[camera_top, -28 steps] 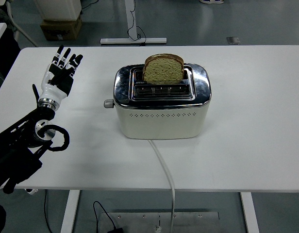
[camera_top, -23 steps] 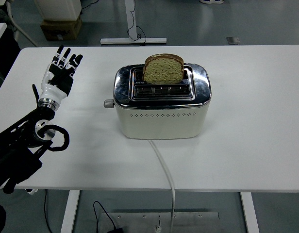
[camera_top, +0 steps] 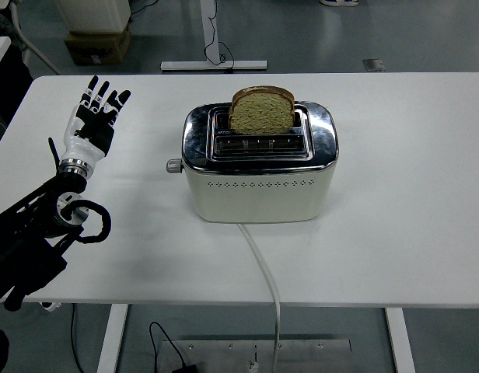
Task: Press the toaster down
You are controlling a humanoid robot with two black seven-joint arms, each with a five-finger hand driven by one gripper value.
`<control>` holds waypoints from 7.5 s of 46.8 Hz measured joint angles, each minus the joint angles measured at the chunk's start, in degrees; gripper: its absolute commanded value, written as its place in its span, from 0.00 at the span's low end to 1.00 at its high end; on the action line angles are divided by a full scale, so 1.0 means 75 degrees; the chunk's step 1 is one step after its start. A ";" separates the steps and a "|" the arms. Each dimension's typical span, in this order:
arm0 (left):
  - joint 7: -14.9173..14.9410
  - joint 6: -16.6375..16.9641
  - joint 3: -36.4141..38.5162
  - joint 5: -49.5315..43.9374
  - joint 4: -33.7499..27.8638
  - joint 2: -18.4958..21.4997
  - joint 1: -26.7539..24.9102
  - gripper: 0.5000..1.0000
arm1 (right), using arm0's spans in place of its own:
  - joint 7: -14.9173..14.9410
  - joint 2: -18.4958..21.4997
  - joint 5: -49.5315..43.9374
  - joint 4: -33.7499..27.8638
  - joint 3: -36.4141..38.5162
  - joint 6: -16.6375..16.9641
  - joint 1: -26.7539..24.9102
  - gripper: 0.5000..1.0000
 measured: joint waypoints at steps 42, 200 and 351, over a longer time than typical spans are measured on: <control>-0.0057 -0.0020 -0.0016 0.0024 -0.0075 -0.0025 0.0116 1.00 | 0.0000 0.0000 -0.0001 0.0000 0.0000 -0.0001 -0.0004 1.00; 0.0572 -0.0400 0.0786 0.7994 -0.2698 0.3561 0.0571 1.00 | -0.0001 0.0000 0.0000 0.0000 0.0000 -0.0003 -0.0003 1.00; -0.0869 0.1027 0.1643 1.1339 -0.4520 0.4031 0.0889 1.00 | 0.0000 0.0000 -0.0002 0.0001 0.0000 -0.0003 0.0000 1.00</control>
